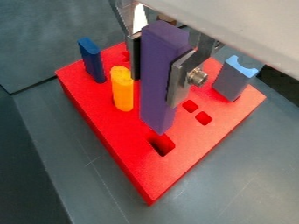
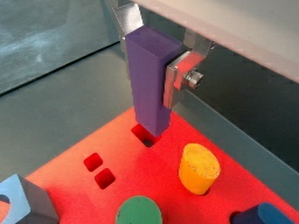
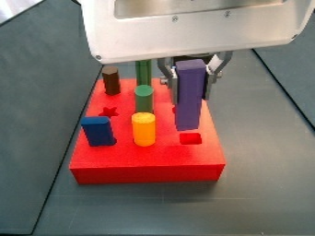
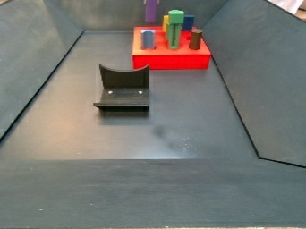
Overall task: Pick up the rectangle object. Move up. Move to above the board. Insert the rectangle object.
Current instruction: Insert the rectangle object.
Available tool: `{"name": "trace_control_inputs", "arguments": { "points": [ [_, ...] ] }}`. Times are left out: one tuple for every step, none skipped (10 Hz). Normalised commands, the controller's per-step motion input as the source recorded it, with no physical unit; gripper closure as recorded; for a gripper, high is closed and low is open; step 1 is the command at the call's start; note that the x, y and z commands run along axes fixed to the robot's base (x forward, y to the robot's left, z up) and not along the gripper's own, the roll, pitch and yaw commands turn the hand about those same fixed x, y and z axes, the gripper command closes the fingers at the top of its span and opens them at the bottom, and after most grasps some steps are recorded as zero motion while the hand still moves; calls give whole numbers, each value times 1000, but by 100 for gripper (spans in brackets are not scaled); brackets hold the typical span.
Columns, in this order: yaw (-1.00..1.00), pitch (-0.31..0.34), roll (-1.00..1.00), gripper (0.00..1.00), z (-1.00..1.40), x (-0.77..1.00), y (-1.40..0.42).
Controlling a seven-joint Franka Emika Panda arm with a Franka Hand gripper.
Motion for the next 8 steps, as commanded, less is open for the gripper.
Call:
{"name": "trace_control_inputs", "arguments": {
  "points": [
    [-29, 0, 77, 100, -220, 226, 0],
    [-126, 0, 77, 100, -197, 354, 0],
    [-251, -6, 67, 100, -180, 457, 0],
    [-94, 0, 40, 100, -100, 183, 0],
    [-34, 0, 27, 100, -83, 14, 0],
    [-37, -3, 34, 100, -120, 0, 0],
    [-20, 0, 29, 100, -100, 0, 0],
    [-3, 0, 20, 100, -74, 0, 0]
  ]
}}
